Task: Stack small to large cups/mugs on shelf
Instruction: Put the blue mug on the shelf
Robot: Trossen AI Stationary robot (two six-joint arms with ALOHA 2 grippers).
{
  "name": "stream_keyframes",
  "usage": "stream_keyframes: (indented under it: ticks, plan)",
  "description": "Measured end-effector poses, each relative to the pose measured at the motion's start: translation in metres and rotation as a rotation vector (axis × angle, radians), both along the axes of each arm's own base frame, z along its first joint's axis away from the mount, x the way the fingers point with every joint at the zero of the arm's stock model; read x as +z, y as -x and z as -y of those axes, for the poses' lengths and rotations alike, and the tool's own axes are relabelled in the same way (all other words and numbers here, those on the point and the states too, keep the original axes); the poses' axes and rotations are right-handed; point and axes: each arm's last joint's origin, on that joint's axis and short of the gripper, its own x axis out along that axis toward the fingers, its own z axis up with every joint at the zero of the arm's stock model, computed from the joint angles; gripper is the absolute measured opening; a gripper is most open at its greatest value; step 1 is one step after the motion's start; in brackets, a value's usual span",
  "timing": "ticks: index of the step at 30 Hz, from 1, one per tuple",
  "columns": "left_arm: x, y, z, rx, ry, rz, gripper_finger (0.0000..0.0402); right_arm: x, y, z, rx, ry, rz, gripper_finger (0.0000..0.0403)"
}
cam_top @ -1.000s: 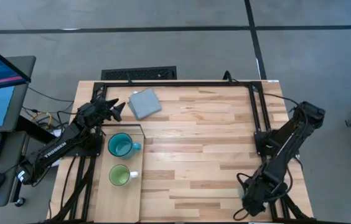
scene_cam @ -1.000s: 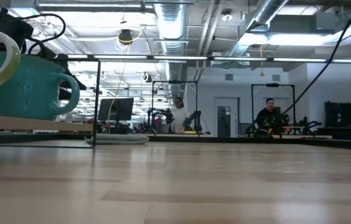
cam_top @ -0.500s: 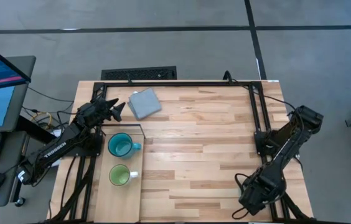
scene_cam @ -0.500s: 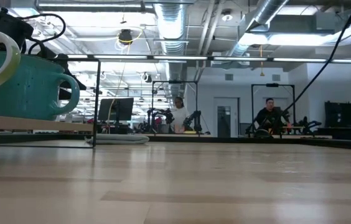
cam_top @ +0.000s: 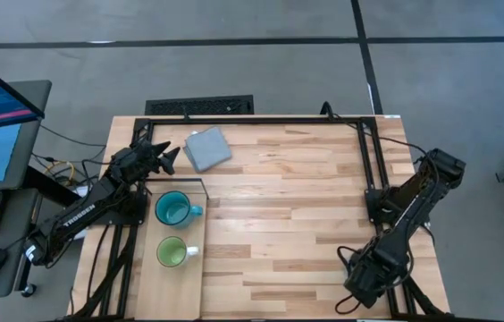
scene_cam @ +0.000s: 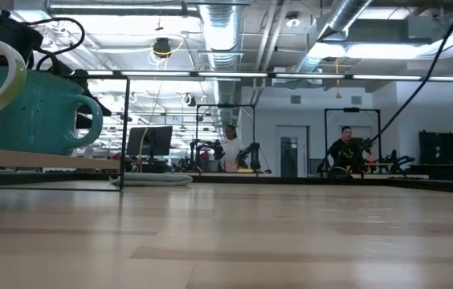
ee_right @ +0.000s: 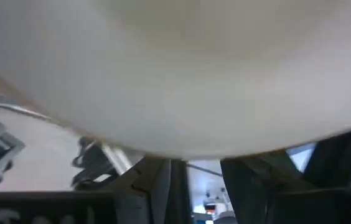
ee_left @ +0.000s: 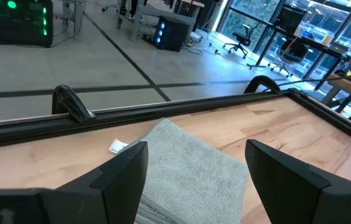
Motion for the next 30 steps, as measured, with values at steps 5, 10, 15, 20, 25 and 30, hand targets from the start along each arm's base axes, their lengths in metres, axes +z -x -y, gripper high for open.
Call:
stream_keyframes:
  ticks: [5, 10, 15, 20, 25, 30]
  plan:
    - [0.0, 0.0, 0.0, -0.003, 0.002, -0.001, 0.0261, 0.0, 0.005, 0.008, 0.019, 0.071, -0.053, 0.0146]
    - [0.0, 0.0, 0.0, -0.003, 0.002, -0.001, 0.0261, 0.0, 0.008, 0.012, 0.067, 0.089, -0.052, 0.0134]
    - [0.0, 0.0, 0.0, -0.003, 0.003, -0.001, 0.0261, -0.001, 0.002, 0.013, 0.109, 0.042, -0.005, 0.0134]
    - [0.0, 0.0, 0.0, -0.003, 0.003, -0.002, 0.0261, -0.001, -0.007, 0.019, 0.115, 0.049, 0.051, 0.0137]
    - [0.0, 0.0, 0.0, -0.003, 0.003, -0.001, 0.0261, -0.002, -0.014, 0.025, 0.088, 0.104, 0.11, 0.0137]
    - [0.0, 0.0, 0.0, -0.003, 0.003, -0.001, 0.0261, -0.002, -0.019, 0.029, 0.081, 0.107, 0.12, 0.0135]
